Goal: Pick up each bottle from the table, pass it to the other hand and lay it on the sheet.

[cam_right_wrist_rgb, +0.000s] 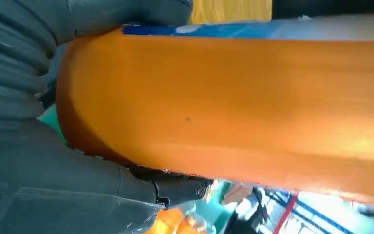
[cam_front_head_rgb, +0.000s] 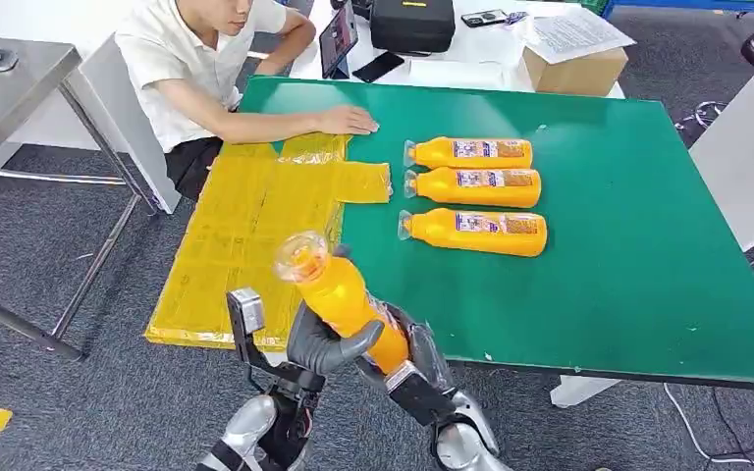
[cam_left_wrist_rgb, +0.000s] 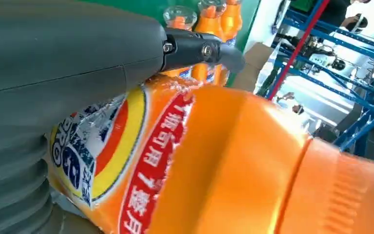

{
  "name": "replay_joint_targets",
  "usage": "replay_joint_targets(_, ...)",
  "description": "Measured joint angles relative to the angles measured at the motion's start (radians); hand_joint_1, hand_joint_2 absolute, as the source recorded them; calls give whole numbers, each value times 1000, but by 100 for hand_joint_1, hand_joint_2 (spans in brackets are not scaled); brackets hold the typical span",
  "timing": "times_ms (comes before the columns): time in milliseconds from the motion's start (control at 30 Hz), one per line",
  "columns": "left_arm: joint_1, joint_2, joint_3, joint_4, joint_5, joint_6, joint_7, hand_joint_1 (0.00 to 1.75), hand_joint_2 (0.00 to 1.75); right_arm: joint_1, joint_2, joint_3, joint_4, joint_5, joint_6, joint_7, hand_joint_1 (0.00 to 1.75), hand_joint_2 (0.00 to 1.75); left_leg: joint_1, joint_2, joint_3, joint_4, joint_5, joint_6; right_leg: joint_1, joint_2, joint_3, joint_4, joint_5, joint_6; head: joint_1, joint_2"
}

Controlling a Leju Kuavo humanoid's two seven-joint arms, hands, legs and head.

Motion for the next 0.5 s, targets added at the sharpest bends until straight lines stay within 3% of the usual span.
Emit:
replay_joint_targets(33, 1, 0, 2, -8, 8, -15, 0, 175, 175, 0, 3, 8, 2, -10, 15, -3, 0, 175, 0, 0, 0, 0, 0, 0, 0, 0, 0, 0, 0, 0, 0, 0)
replay_joint_targets(67, 2, 0, 4, -17, 16, -26, 0, 175, 175, 1, 6, 12, 3, -19, 25, -5, 0, 0, 0, 0, 0, 0, 0, 0, 0, 0, 0, 0, 0, 0, 0, 0)
replay_joint_targets(333, 16, 0, 28, -63, 39, -80, -3, 175, 175, -15, 14, 24, 14, -33, 79, -11, 0, 0, 0, 0, 0, 0, 0, 0, 0, 0, 0, 0, 0, 0, 0, 0)
replay_joint_targets(500, 13, 0, 54, -69, 52, -85, 1, 175, 175, -21, 14, 54, 15, 77, -95, -11, 0, 0, 0, 0, 0, 0, 0, 0, 0, 0, 0, 0, 0, 0, 0, 0)
